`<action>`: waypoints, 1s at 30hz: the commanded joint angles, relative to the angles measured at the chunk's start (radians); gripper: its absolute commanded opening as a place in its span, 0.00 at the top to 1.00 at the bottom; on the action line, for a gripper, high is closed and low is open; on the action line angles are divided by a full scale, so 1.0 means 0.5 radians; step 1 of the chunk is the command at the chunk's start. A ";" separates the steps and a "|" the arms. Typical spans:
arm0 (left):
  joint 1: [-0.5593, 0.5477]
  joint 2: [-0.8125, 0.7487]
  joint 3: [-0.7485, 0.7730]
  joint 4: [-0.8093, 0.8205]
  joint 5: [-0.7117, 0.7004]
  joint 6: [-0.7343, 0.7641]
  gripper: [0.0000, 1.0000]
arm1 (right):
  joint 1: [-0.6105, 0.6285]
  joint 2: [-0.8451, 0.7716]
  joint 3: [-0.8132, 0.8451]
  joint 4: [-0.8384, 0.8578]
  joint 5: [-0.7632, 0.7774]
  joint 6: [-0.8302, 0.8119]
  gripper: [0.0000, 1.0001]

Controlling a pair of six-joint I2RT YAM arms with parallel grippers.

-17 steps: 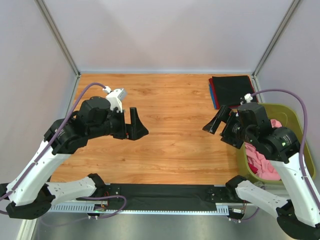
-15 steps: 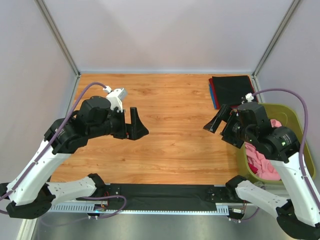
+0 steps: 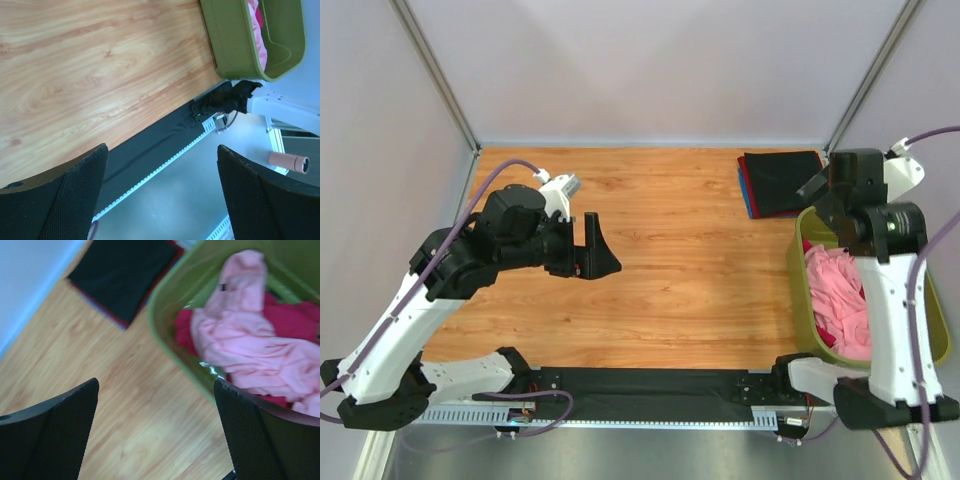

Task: Fold and stack the t-shirts
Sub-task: Grab the tshirt from the pile

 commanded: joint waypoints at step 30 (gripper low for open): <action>0.001 -0.030 -0.286 -0.064 0.050 -0.446 0.11 | -1.485 0.775 -1.007 0.715 -0.506 -0.193 0.56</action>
